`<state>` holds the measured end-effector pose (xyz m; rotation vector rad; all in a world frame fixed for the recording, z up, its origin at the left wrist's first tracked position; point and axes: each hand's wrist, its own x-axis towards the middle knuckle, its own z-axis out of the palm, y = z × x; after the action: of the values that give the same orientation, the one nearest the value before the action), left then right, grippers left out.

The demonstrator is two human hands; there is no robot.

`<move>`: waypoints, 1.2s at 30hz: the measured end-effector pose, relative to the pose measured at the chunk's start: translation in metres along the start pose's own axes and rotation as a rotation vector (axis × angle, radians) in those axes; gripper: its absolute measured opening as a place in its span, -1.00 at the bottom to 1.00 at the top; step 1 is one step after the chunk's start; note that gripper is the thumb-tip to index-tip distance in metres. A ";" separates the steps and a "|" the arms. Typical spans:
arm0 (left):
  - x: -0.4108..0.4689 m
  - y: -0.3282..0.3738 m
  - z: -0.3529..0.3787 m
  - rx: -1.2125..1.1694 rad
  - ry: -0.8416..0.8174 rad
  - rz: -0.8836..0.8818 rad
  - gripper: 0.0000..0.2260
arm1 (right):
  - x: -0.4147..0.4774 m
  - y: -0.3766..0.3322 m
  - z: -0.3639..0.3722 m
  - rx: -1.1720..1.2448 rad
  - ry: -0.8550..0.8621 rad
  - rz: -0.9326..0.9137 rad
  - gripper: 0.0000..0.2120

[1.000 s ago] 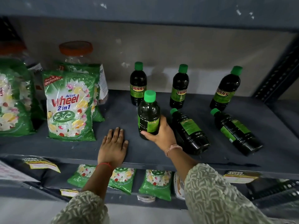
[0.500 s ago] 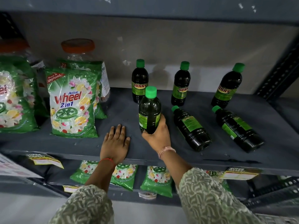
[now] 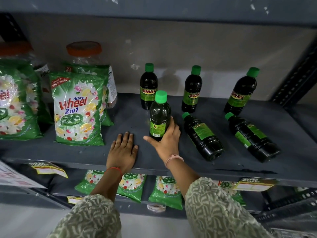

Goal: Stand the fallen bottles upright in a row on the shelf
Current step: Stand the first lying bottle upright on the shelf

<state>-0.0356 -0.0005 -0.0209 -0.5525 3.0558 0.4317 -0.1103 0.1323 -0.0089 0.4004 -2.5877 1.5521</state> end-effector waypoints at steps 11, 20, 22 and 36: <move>0.002 -0.003 0.003 0.024 -0.003 -0.005 -0.48 | 0.017 0.013 -0.019 0.208 -0.181 0.089 -0.03; 0.002 -0.003 0.004 0.034 -0.004 -0.005 -0.44 | 0.022 0.020 -0.024 0.239 -0.218 0.137 -0.44; 0.002 -0.003 0.004 0.044 -0.007 -0.001 -0.38 | 0.024 0.022 -0.024 0.221 -0.253 0.136 -0.45; 0.001 -0.002 0.004 0.013 -0.001 0.014 -0.48 | 0.012 0.015 -0.023 0.147 -0.197 0.111 -0.34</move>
<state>-0.0361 -0.0020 -0.0257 -0.5308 3.0613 0.4127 -0.1276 0.1572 -0.0084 0.4503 -2.6898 1.8352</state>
